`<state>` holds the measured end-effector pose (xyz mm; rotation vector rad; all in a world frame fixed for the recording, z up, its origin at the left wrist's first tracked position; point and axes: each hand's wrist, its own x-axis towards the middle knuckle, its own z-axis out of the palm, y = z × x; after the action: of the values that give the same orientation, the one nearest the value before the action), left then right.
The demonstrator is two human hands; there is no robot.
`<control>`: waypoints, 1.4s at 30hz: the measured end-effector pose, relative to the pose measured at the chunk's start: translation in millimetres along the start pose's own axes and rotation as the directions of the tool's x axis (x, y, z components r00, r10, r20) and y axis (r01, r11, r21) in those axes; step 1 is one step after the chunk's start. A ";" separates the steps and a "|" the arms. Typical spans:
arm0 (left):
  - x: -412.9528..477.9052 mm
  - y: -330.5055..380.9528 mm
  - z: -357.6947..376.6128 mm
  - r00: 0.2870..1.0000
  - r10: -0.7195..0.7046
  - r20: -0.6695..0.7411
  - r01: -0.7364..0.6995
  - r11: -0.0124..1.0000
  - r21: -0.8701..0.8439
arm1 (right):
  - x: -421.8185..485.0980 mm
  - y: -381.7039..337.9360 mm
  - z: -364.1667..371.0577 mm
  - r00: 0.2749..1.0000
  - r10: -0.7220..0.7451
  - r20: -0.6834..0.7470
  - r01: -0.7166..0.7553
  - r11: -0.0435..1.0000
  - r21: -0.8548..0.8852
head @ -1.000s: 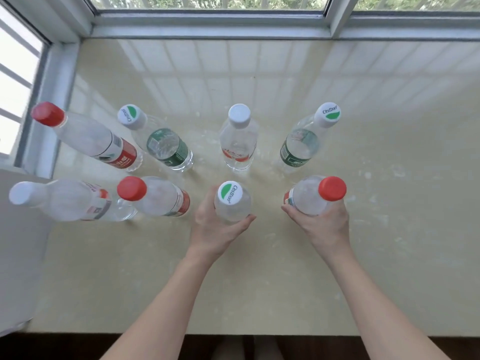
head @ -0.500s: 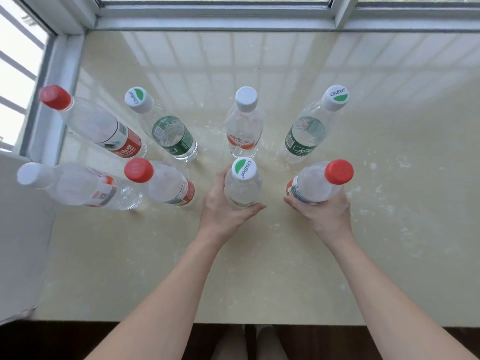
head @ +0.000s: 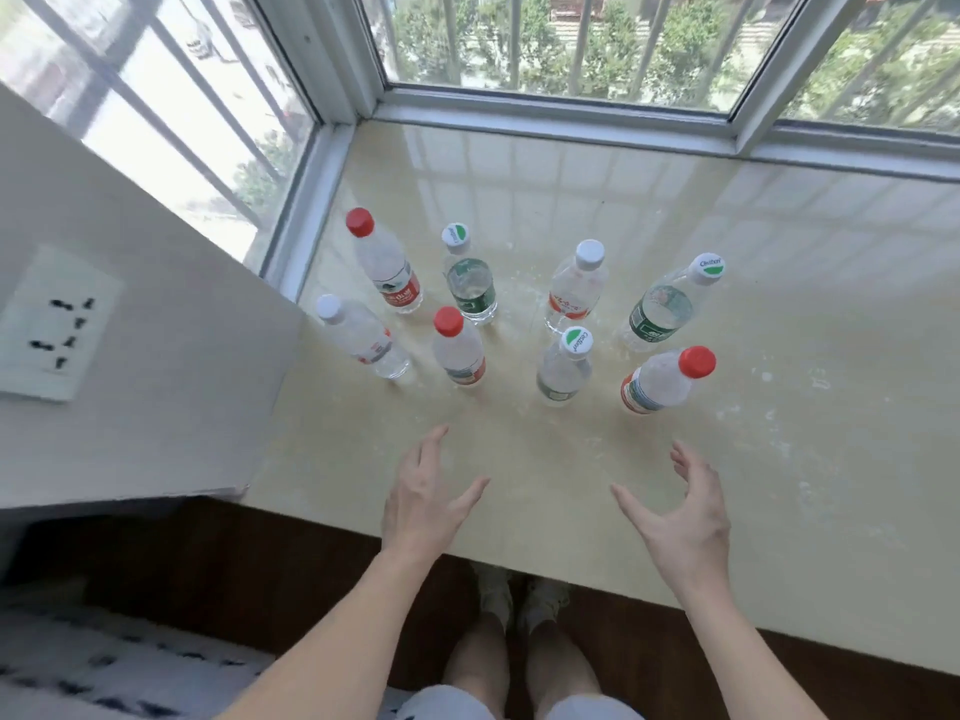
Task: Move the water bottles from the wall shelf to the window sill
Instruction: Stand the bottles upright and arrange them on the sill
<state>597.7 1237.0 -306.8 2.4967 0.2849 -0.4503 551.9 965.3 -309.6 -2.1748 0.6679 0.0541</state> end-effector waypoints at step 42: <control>174.4 -61.2 -120.9 0.956 0.202 -0.215 -0.268 0.898 -0.348 | 67.8 -184.0 189.2 0.992 -0.090 -0.092 0.099 0.991 0.095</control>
<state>770.7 1374.3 -310.0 2.1577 0.1160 -0.0664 733.6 1168.2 -317.9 -2.1196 0.6026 -0.1220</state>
